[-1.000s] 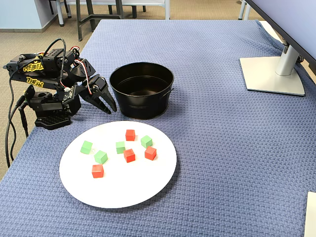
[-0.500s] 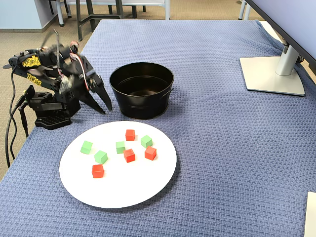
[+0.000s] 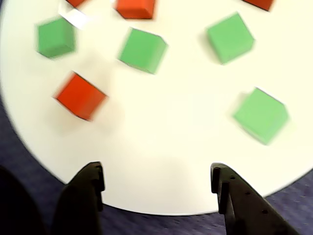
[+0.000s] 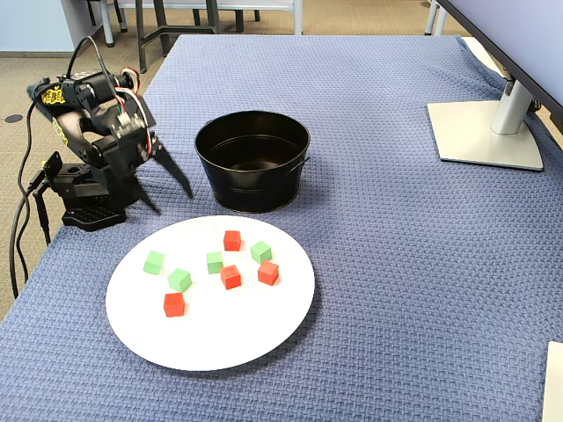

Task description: Pick up the green cubes from the white plate and place them in the black recipient

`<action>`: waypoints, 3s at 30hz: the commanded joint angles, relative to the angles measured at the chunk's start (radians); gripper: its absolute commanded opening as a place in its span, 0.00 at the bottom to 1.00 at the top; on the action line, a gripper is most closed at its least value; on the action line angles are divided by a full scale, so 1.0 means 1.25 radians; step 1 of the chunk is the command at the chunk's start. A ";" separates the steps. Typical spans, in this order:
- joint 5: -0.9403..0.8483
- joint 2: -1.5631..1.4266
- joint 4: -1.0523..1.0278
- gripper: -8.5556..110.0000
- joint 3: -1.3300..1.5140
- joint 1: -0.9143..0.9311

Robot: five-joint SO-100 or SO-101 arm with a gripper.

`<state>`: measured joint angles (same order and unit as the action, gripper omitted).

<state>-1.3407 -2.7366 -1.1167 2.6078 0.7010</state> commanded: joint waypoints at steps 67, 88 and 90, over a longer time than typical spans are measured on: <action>-0.849 0.846 0.133 0.31 -0.444 0.223; -0.779 0.855 0.187 0.07 -0.420 0.204; -0.736 0.839 0.194 0.07 -0.422 0.190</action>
<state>-2.3317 -1.6368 -0.9020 2.1062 0.9771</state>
